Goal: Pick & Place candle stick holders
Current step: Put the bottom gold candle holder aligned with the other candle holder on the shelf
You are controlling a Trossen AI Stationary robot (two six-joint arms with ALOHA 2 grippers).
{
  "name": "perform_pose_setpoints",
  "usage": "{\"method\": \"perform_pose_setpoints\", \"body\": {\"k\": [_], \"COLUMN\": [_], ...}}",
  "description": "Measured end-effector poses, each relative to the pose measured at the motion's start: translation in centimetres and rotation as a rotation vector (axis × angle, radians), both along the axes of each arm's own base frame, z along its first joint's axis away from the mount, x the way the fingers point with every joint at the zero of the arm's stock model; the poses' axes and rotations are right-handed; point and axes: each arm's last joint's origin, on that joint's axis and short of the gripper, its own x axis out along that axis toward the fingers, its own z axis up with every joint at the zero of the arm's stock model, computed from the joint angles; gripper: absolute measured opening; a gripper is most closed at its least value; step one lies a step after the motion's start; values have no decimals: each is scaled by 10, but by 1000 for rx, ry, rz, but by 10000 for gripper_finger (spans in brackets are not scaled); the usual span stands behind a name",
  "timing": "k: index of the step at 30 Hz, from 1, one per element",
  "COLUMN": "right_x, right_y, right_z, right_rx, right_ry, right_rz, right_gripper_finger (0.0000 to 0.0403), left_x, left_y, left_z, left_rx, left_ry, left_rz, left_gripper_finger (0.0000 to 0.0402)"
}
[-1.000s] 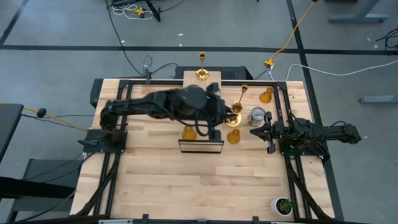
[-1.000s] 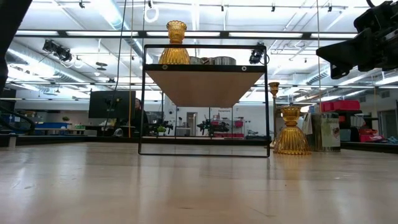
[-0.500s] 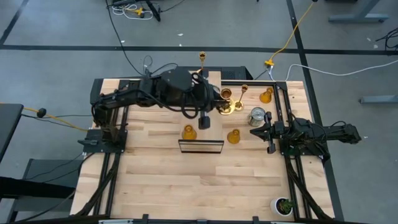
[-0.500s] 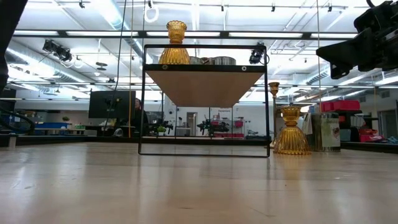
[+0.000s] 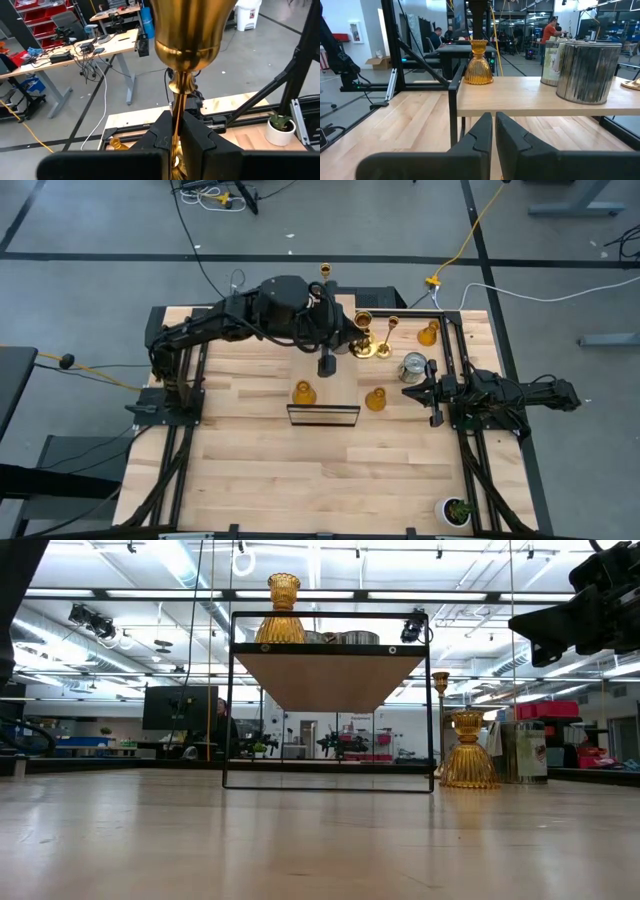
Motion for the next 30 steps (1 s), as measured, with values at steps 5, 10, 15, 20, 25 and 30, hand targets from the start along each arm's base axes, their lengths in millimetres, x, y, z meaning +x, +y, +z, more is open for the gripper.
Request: {"method": "perform_pose_setpoints", "body": {"k": [5,10,15,20,25,30], "right_x": [0,0,0,0,0,0], "right_y": [0,0,0,0,0,0], "right_z": [0,0,0,0,0,0], "right_rx": [0,0,0,0,0,0], "right_ry": [0,0,-1,0,0,0], "right_rz": [0,-1,-3,-3,-2,1], "right_gripper_finger": [27,27,27,27,27,27], "left_x": [9,3,-18,-41,-54,-70], "left_y": [11,20,36,54,73,94], "left_z": [-10,-26,-34,-41,-54,-52], "left_rx": [2,-14,-21,-68,-76,-84], "left_ry": [-29,-49,-89,-97,-56,-42], "left_rz": [24,58,130,206,329,410], "left_gripper_finger": [23,23,23,23,23,23]}}
